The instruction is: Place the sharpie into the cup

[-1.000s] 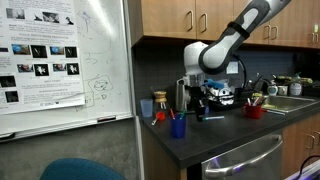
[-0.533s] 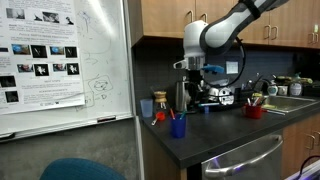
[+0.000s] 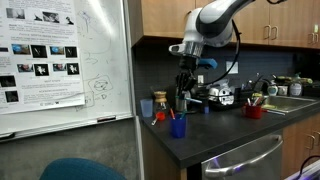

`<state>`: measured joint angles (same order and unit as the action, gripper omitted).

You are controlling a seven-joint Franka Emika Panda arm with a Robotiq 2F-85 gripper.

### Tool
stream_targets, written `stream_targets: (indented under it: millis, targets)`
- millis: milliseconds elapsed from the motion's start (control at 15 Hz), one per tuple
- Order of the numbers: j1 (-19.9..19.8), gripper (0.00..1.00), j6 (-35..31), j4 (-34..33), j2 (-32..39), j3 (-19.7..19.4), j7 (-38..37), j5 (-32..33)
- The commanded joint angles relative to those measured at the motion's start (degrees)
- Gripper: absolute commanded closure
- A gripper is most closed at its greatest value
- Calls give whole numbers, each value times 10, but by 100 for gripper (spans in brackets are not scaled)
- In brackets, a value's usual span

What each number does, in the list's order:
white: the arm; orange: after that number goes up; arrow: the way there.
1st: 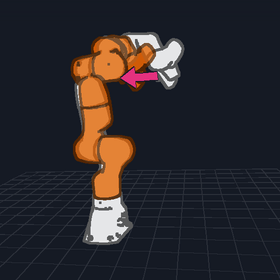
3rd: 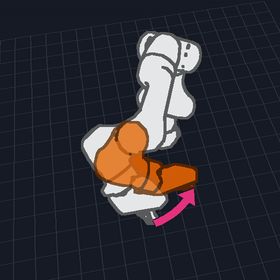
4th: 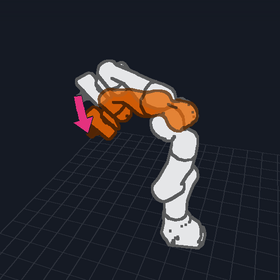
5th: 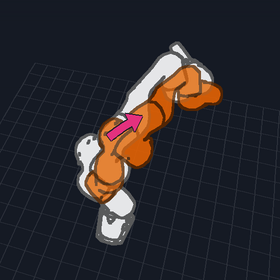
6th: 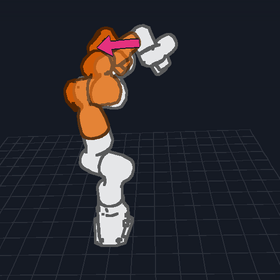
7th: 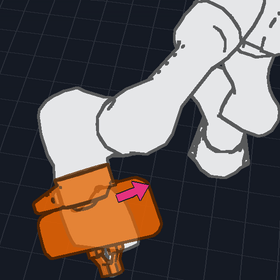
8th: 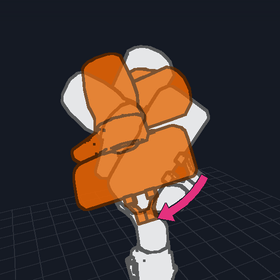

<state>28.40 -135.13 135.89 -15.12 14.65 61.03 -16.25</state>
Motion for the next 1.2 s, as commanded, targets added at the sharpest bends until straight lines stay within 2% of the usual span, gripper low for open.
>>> stream_targets:
  millis: [0,67,267,600,867,1133]
  targets:
    - [27,96,-17,-5,5,-35,153,-115]
    - [40,96,-20,-5,8,-51,198,-151]
    - [22,96,-2,-6,13,-54,314,-251]
    - [-15,96,30,-11,43,-46,438,-368]
    - [-49,96,54,-18,76,-37,490,-420]
    - [-72,96,68,-41,106,-22,508,-428]
